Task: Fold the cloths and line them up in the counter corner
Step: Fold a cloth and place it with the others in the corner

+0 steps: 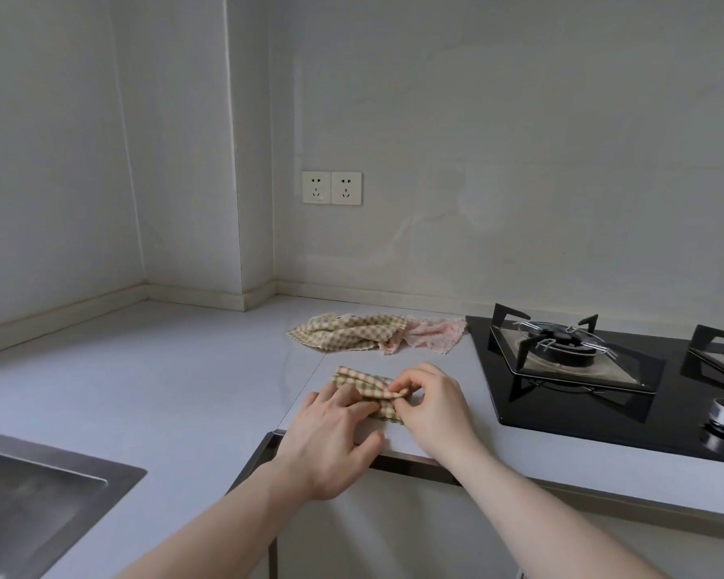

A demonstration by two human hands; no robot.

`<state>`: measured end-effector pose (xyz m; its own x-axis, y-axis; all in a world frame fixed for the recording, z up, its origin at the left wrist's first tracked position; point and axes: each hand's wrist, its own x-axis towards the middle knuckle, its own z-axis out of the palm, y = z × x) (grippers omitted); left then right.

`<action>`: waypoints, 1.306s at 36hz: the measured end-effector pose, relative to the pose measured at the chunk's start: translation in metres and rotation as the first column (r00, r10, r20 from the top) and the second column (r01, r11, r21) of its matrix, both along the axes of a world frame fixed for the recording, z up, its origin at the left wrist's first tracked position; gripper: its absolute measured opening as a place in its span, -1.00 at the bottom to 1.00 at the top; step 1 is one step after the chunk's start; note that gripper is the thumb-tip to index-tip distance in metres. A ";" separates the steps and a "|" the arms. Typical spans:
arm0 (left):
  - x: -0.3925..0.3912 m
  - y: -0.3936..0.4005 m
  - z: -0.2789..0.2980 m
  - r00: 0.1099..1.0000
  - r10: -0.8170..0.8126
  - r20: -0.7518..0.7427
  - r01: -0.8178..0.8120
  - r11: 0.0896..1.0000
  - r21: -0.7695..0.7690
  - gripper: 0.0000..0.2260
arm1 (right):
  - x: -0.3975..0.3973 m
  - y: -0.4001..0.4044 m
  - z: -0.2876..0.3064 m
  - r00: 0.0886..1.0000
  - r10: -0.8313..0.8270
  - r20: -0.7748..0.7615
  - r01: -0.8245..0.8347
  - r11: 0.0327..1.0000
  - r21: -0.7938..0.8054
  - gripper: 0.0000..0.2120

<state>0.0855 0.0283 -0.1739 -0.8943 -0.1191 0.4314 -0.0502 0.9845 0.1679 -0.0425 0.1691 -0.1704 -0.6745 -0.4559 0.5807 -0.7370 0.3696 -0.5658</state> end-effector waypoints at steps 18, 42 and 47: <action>-0.006 -0.016 -0.006 0.974 0.137 -0.181 -0.118 0.987 0.111 -0.63 | 0.002 -0.004 -0.003 0.999 0.012 0.034 -0.015 0.996 0.086 -0.82; -0.007 -0.021 -0.002 0.957 0.267 -0.117 -0.202 0.897 0.393 -0.85 | 0.004 -0.006 -0.001 0.983 -0.054 0.177 0.038 0.995 0.095 -0.79; -0.005 -0.019 -0.002 0.947 0.283 -0.151 -0.205 0.897 0.392 -0.80 | 0.007 -0.001 0.005 0.957 -0.076 0.279 0.033 0.987 0.155 -0.71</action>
